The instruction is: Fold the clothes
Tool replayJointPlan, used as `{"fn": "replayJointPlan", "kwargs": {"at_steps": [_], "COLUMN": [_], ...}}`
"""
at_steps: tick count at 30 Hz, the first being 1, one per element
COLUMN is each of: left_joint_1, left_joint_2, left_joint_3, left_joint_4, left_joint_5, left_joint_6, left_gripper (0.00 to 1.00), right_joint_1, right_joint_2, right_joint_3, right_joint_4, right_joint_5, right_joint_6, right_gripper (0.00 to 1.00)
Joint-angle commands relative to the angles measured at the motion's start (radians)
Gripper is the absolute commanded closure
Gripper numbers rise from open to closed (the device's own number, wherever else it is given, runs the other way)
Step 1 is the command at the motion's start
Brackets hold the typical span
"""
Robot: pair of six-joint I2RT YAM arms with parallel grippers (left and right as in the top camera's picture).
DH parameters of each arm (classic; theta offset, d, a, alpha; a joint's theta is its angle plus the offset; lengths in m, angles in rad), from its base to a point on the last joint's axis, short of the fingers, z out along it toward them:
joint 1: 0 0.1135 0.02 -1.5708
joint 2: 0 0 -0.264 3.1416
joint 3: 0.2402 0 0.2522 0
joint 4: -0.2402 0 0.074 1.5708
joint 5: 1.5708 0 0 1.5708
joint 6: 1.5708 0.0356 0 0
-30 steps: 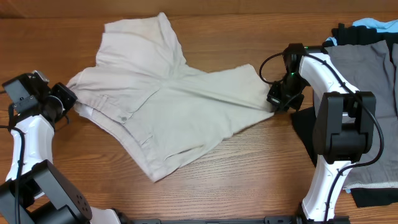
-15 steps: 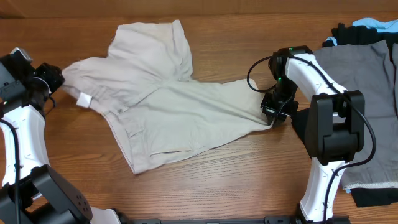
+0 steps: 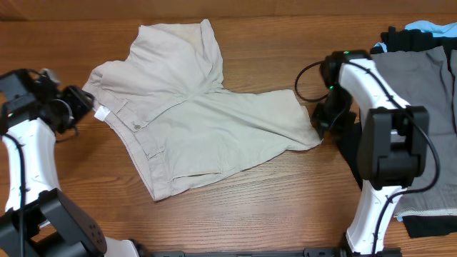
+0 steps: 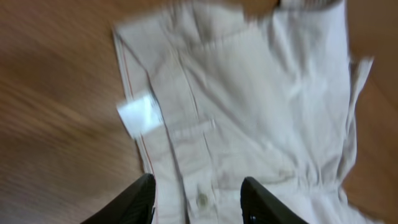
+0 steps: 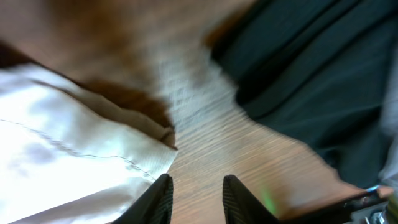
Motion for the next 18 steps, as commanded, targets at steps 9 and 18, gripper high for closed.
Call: {"fn": "replayJointPlan", "kwargs": {"at_steps": [9,18], "left_joint_1": [-0.251,-0.265], "left_joint_2": [0.053,0.159], "left_joint_3": [-0.095,-0.131], "left_joint_4": [-0.165,-0.063], "left_joint_5": [-0.128,-0.227], "left_joint_6": [-0.137,-0.253], "left_gripper": [0.54,0.56], "right_joint_1": [-0.016,-0.016], "right_joint_2": [-0.171,-0.171], "right_joint_3": [0.249,0.248], "right_joint_4": [0.032,0.012], "right_joint_5": [0.061,0.061], "right_joint_6": [-0.038,-0.038], "right_gripper": [0.43,0.41]}}
